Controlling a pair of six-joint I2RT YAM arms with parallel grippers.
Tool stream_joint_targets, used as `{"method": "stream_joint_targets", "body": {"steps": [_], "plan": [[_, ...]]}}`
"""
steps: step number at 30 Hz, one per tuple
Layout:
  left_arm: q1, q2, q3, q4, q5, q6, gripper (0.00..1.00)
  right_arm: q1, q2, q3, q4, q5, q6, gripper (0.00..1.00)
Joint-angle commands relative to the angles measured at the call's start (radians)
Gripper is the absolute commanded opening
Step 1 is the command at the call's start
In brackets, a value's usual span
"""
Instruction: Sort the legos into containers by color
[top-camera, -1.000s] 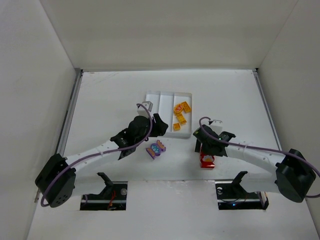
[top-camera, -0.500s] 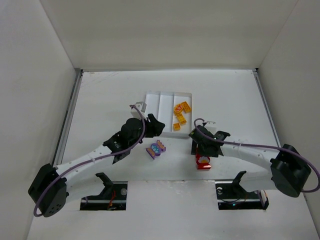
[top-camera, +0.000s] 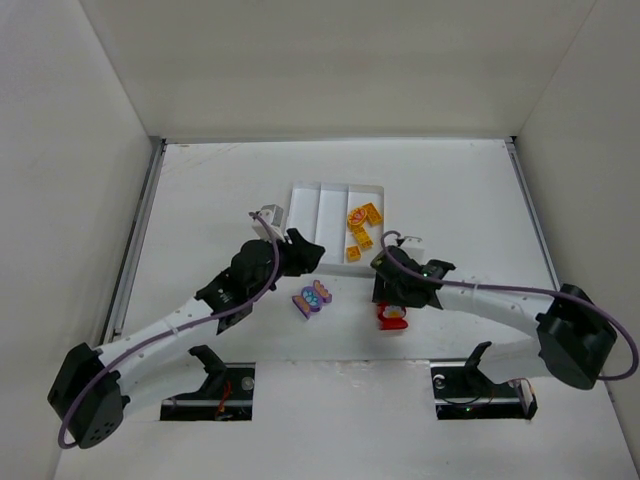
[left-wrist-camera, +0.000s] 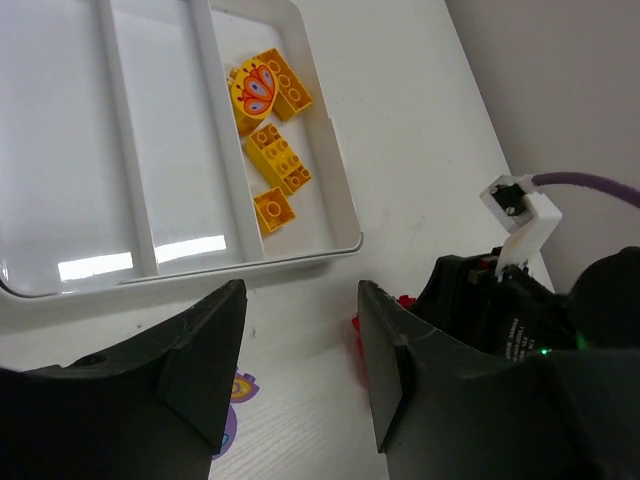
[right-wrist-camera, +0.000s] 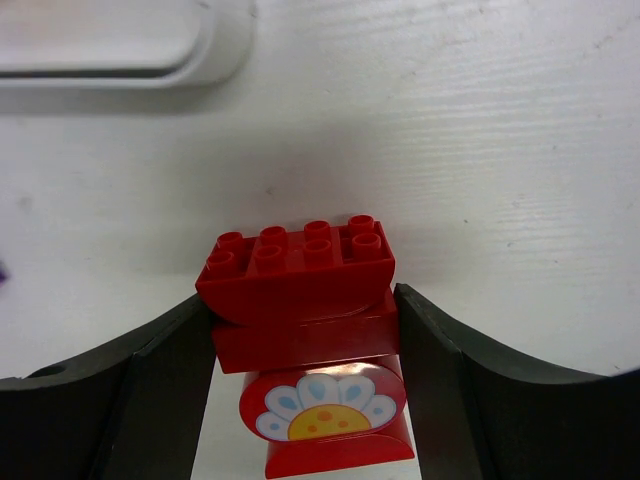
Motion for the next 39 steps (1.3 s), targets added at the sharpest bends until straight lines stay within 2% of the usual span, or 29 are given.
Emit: {"method": "stream_joint_targets", "body": {"steps": [1, 5, 10, 16, 19, 27, 31, 39], "plan": [[-0.008, -0.045, -0.018, 0.014, 0.014, -0.016, 0.45, -0.041, -0.114, 0.000, 0.142, -0.011, 0.006, 0.47], [-0.037, -0.081, -0.034, 0.014, 0.067, -0.017, 0.48, -0.123, -0.151, 0.041, 0.207, -0.080, -0.060, 0.47], [-0.084, -0.074, -0.052, 0.024, 0.207, -0.045, 0.53, -0.164, -0.105, 0.133, 0.210, -0.125, -0.171, 0.48], [-0.152, 0.024, -0.066, 0.122, 0.213, -0.106, 0.56, -0.187, -0.073, 0.225, 0.187, -0.252, -0.246, 0.48], [-0.176, 0.072, -0.060, 0.171, 0.189, -0.117, 0.56, -0.191, -0.050, 0.254, 0.187, -0.316, -0.254, 0.48], [-0.202, 0.173, -0.060, 0.309, 0.126, -0.180, 0.58, -0.155, -0.015, 0.270, 0.222, -0.330, -0.232, 0.49], [-0.227, 0.198, -0.074, 0.364, 0.031, -0.206, 0.58, -0.126, -0.013, 0.270, 0.250, -0.327, -0.202, 0.49], [-0.301, 0.219, -0.046, 0.341, -0.118, -0.151, 0.57, -0.099, 0.001, 0.277, 0.293, -0.324, -0.166, 0.49]]}}
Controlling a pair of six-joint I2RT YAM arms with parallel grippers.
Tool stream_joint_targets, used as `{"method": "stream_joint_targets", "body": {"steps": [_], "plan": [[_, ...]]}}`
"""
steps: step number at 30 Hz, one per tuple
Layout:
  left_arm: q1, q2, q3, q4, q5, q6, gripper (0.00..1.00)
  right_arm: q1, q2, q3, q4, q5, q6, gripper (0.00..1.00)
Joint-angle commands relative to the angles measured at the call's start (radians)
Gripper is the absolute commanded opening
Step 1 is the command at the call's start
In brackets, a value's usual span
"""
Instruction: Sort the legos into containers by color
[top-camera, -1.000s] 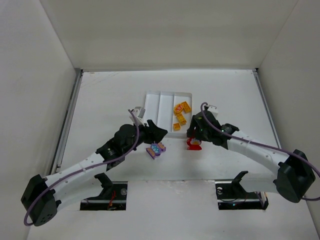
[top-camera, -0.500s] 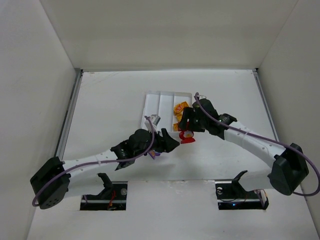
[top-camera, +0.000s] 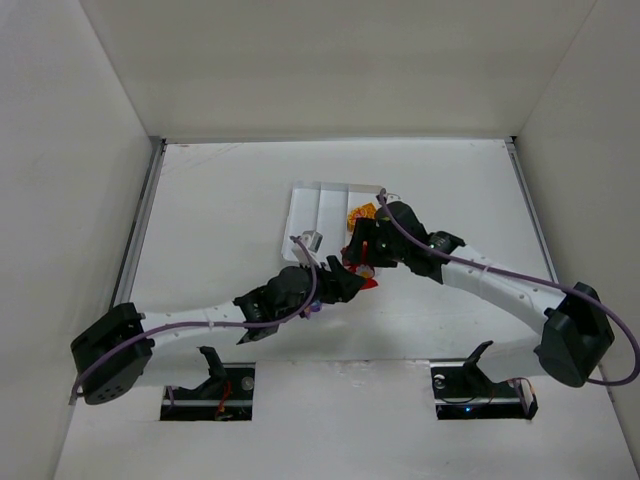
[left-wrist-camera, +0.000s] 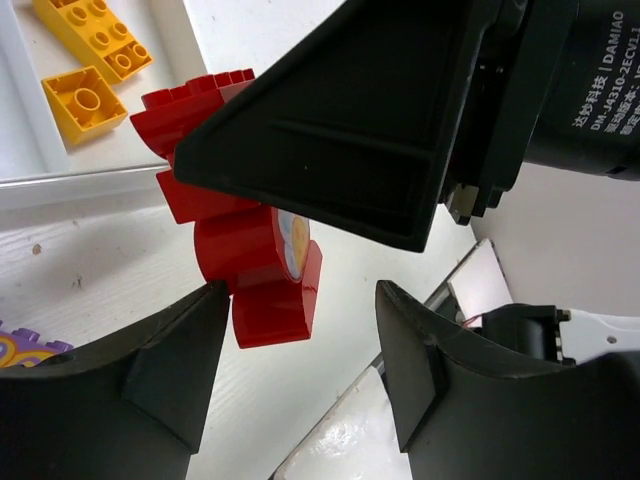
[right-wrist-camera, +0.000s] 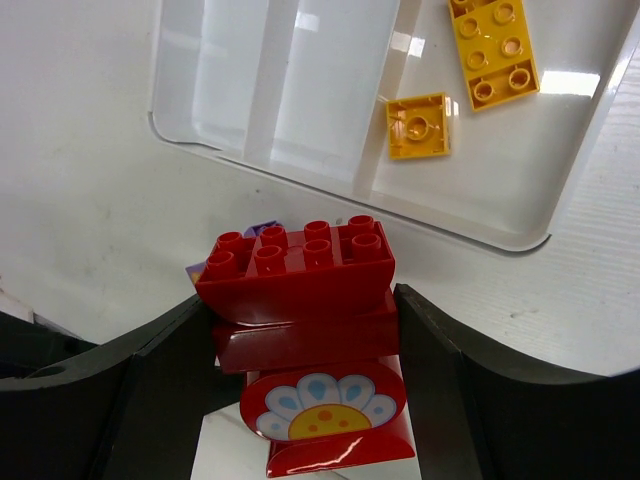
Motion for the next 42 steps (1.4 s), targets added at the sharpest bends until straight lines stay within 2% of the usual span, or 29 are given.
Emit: {"method": "stream_joint_targets", "body": {"steps": [1, 9, 15, 27, 37, 42], "plan": [[-0.027, 0.007, 0.024, 0.030, -0.104, 0.035, 0.57, 0.015, 0.006, 0.046, 0.076, -0.005, 0.027, 0.49], [-0.098, 0.019, 0.041, 0.002, -0.306, 0.101, 0.55, 0.022, -0.021, 0.038, 0.081, -0.002, 0.045, 0.49], [-0.112, 0.035, 0.040, 0.016, -0.347, 0.121, 0.57, 0.018, -0.029, 0.023, 0.081, -0.008, 0.045, 0.49], [-0.145, 0.075, -0.071, 0.354, -0.494, 0.122, 0.58, 0.010, -0.035, 0.002, 0.127, -0.036, 0.116, 0.48], [-0.162, 0.122, -0.064, 0.417, -0.575, 0.131, 0.55, 0.012, -0.046, -0.020, 0.171, -0.065, 0.168, 0.48], [-0.167, 0.134, -0.055, 0.421, -0.601, 0.128, 0.46, 0.012, -0.060, -0.025, 0.176, -0.065, 0.185, 0.48]]}}
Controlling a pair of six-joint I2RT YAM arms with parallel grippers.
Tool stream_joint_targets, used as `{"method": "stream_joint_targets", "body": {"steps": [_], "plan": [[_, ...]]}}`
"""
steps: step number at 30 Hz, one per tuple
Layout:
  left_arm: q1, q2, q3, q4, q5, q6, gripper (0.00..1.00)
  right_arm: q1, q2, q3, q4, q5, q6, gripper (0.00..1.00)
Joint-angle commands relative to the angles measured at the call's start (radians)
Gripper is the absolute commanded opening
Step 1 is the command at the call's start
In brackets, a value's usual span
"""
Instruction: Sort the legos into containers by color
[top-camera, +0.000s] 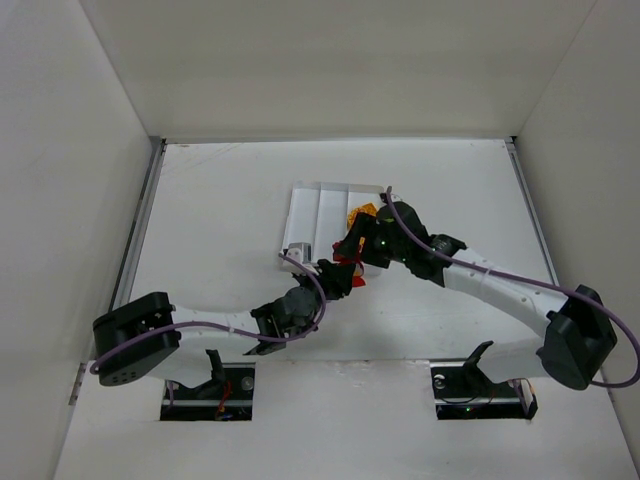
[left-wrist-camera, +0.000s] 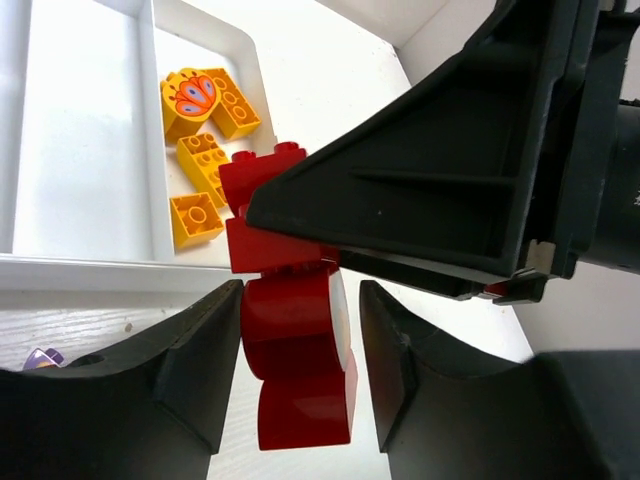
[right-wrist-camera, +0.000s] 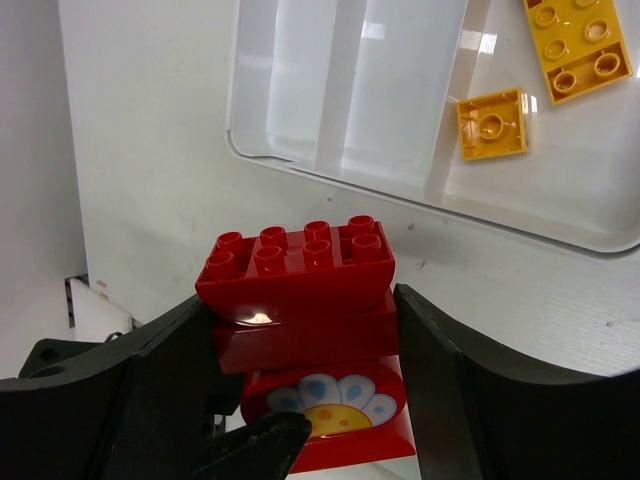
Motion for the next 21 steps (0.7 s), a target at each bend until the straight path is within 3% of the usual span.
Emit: {"method": "stream_joint_targets", "body": {"steps": [1, 4, 9, 14, 21], "plan": [[-0.010, 0.001, 0.011, 0.070, -0.059, 0.011, 0.42, 0.003, -0.049, 0.000, 0.072, -0.013, 0.031, 0.48], [-0.013, 0.001, 0.009, 0.085, -0.081, 0.010, 0.30, 0.009, -0.063, -0.004, 0.072, -0.008, 0.045, 0.48], [-0.006, -0.001, 0.005, 0.096, -0.087, -0.002, 0.20, 0.020, -0.082, -0.011, 0.075, -0.001, 0.059, 0.51], [-0.012, -0.022, 0.000, 0.100, -0.069, 0.008, 0.13, 0.017, -0.129, -0.034, 0.077, 0.018, 0.060, 0.82], [-0.003, -0.102, -0.037, 0.096, -0.037, -0.010, 0.12, -0.085, -0.290, -0.123, 0.135, -0.019, 0.073, 0.92]]}}
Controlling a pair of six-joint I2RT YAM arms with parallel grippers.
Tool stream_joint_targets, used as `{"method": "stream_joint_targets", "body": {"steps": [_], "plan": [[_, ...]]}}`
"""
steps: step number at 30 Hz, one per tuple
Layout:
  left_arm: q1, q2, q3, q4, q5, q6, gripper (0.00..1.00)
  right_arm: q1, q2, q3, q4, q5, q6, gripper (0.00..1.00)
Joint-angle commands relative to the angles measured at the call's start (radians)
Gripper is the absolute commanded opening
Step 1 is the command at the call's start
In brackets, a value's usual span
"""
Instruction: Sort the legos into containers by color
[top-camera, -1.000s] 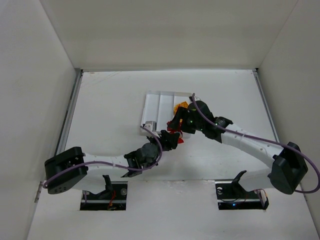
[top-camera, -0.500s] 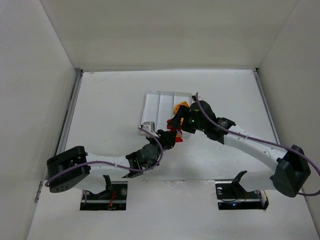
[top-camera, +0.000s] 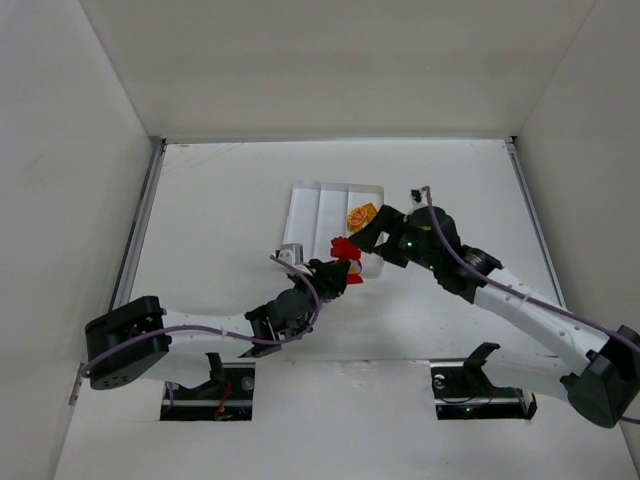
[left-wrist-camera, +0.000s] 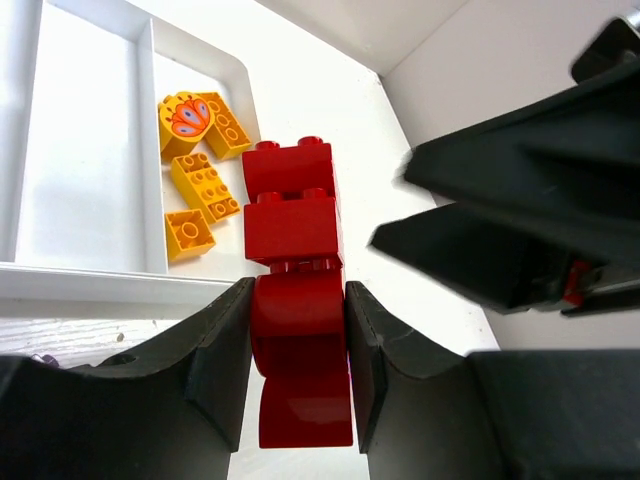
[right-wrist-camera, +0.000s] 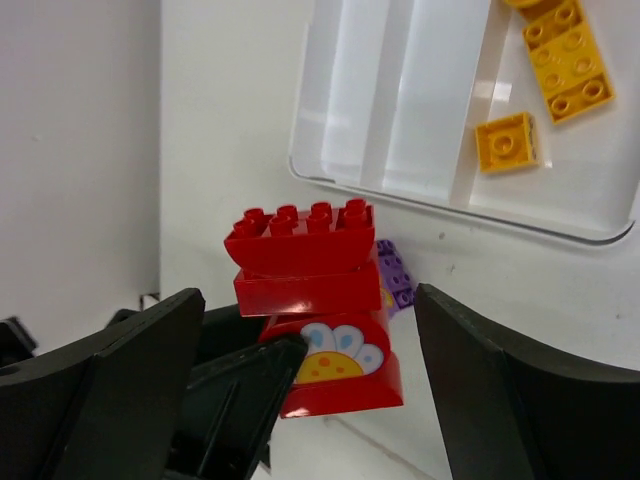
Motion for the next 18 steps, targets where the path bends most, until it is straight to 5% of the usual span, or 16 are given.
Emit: {"method": "stream_joint_targets", "body": {"steps": [1, 10, 18], "plan": [[0.009, -0.075, -0.019, 0.047, 0.005, -0.013, 0.12, -0.057, -0.107, -0.050, 0.105, -0.032, 0.024, 0.93], [0.150, -0.287, -0.039, -0.022, 0.161, -0.211, 0.13, -0.006, -0.290, -0.311, 0.473, -0.135, 0.123, 0.81], [0.345, -0.329, -0.033, -0.019, 0.426, -0.466, 0.13, 0.026, -0.254, -0.401, 0.860, -0.219, 0.157, 0.91]]}}
